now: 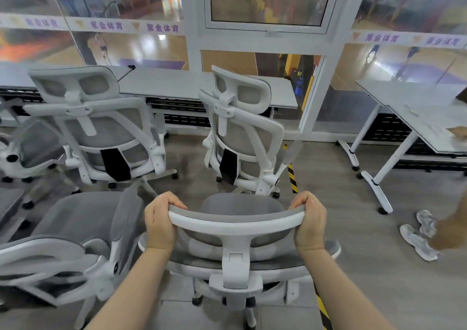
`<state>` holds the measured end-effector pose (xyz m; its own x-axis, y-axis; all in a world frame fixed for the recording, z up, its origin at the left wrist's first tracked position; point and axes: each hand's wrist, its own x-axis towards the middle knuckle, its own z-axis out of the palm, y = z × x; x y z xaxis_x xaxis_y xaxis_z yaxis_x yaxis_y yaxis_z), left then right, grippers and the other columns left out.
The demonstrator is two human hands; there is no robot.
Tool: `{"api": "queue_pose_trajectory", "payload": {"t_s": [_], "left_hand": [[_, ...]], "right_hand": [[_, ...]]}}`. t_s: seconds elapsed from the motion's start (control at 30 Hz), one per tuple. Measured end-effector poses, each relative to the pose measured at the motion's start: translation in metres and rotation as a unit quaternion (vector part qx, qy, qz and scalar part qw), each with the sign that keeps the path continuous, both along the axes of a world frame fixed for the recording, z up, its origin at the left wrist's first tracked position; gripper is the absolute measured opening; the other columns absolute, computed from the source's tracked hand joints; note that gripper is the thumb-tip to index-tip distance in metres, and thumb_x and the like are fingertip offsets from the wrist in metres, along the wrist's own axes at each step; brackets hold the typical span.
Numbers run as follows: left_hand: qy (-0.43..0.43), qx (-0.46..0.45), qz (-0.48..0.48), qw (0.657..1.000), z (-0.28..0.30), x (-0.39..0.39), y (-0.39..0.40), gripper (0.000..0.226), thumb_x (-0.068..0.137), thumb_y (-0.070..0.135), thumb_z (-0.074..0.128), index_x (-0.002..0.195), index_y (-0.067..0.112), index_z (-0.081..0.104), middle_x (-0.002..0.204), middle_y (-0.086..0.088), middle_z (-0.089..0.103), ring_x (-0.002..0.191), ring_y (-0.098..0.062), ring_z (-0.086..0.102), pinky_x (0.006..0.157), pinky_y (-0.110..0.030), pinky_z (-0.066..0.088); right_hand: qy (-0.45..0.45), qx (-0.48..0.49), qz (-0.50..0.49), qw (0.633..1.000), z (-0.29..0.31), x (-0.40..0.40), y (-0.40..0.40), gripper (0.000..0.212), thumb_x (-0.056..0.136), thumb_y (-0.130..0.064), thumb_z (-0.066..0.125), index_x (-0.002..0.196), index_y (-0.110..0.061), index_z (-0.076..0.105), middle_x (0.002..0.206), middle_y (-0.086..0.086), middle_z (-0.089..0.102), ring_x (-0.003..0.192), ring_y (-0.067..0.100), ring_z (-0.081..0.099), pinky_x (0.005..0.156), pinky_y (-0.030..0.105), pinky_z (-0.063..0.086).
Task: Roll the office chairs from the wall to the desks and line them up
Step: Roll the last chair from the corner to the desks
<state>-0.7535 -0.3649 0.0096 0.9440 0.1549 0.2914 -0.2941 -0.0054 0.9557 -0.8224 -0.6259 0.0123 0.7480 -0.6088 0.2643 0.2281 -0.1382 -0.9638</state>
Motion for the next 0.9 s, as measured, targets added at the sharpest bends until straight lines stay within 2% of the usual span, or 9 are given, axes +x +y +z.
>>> {"api": "queue_pose_trajectory", "payload": {"t_s": [0.1, 0.27, 0.37, 0.47, 0.57, 0.73, 0.9], "left_hand": [[0.002, 0.027, -0.022, 0.999, 0.001, 0.011, -0.004, 0.030, 0.078, 0.011, 0.038, 0.057, -0.004, 0.053, 0.059, -0.014, 0.054, 0.060, -0.019, 0.050, 0.058, -0.024, 0.040], [0.022, 0.005, -0.041, 0.999, 0.004, 0.029, -0.007, 0.033, 0.078, 0.014, 0.036, 0.055, -0.005, 0.050, 0.057, -0.022, 0.049, 0.059, -0.027, 0.045, 0.057, -0.029, 0.038], [0.030, -0.009, -0.028, 0.999, 0.005, 0.037, -0.004, 0.033, 0.077, 0.013, 0.036, 0.053, -0.005, 0.049, 0.055, -0.011, 0.051, 0.060, -0.023, 0.046, 0.060, -0.029, 0.040], [0.044, -0.020, -0.023, 0.999, 0.004, 0.039, 0.000, 0.031, 0.076, 0.013, 0.038, 0.050, 0.001, 0.050, 0.056, -0.008, 0.052, 0.061, -0.022, 0.047, 0.062, -0.031, 0.039], [0.044, -0.028, -0.027, 0.998, 0.003, 0.036, -0.001, 0.032, 0.076, 0.011, 0.037, 0.047, 0.007, 0.051, 0.055, -0.006, 0.052, 0.062, -0.022, 0.046, 0.063, -0.032, 0.038], [0.039, -0.023, -0.026, 0.999, 0.004, 0.031, -0.003, 0.036, 0.077, 0.013, 0.036, 0.045, 0.016, 0.054, 0.054, -0.003, 0.053, 0.060, -0.019, 0.048, 0.064, -0.033, 0.040], [0.036, -0.003, -0.018, 0.999, 0.003, 0.026, -0.001, 0.034, 0.077, 0.016, 0.036, 0.048, 0.014, 0.053, 0.056, -0.004, 0.055, 0.063, -0.022, 0.048, 0.068, -0.037, 0.039]], "right_hand": [[0.000, 0.007, -0.010, 1.000, 0.002, 0.009, -0.004, 0.026, 0.079, -0.014, 0.033, 0.058, -0.003, 0.042, 0.061, 0.024, 0.040, 0.059, 0.025, 0.036, 0.056, 0.033, 0.029], [0.002, 0.004, -0.016, 1.000, 0.000, 0.012, -0.003, 0.026, 0.080, -0.015, 0.032, 0.060, -0.002, 0.042, 0.061, 0.019, 0.040, 0.059, 0.021, 0.037, 0.056, 0.032, 0.030], [-0.002, -0.007, -0.008, 1.000, -0.002, 0.012, 0.003, 0.025, 0.080, -0.014, 0.031, 0.059, -0.006, 0.043, 0.056, 0.005, 0.042, 0.055, 0.013, 0.037, 0.052, 0.027, 0.030], [-0.007, -0.017, -0.001, 1.000, -0.004, 0.013, 0.007, 0.026, 0.081, -0.017, 0.031, 0.059, -0.009, 0.043, 0.054, -0.004, 0.042, 0.054, 0.009, 0.038, 0.051, 0.022, 0.030], [-0.014, -0.021, 0.000, 1.000, -0.005, 0.011, 0.006, 0.028, 0.082, -0.021, 0.031, 0.060, -0.008, 0.044, 0.055, -0.003, 0.044, 0.054, 0.010, 0.039, 0.051, 0.023, 0.031], [-0.009, -0.027, -0.003, 1.000, -0.005, 0.011, 0.002, 0.030, 0.084, -0.014, 0.030, 0.061, -0.003, 0.045, 0.057, 0.005, 0.044, 0.055, 0.012, 0.040, 0.053, 0.025, 0.033], [-0.010, -0.035, 0.001, 0.999, -0.004, 0.008, 0.001, 0.031, 0.085, -0.016, 0.030, 0.061, -0.003, 0.045, 0.058, 0.012, 0.043, 0.056, 0.016, 0.039, 0.053, 0.026, 0.032]]}}
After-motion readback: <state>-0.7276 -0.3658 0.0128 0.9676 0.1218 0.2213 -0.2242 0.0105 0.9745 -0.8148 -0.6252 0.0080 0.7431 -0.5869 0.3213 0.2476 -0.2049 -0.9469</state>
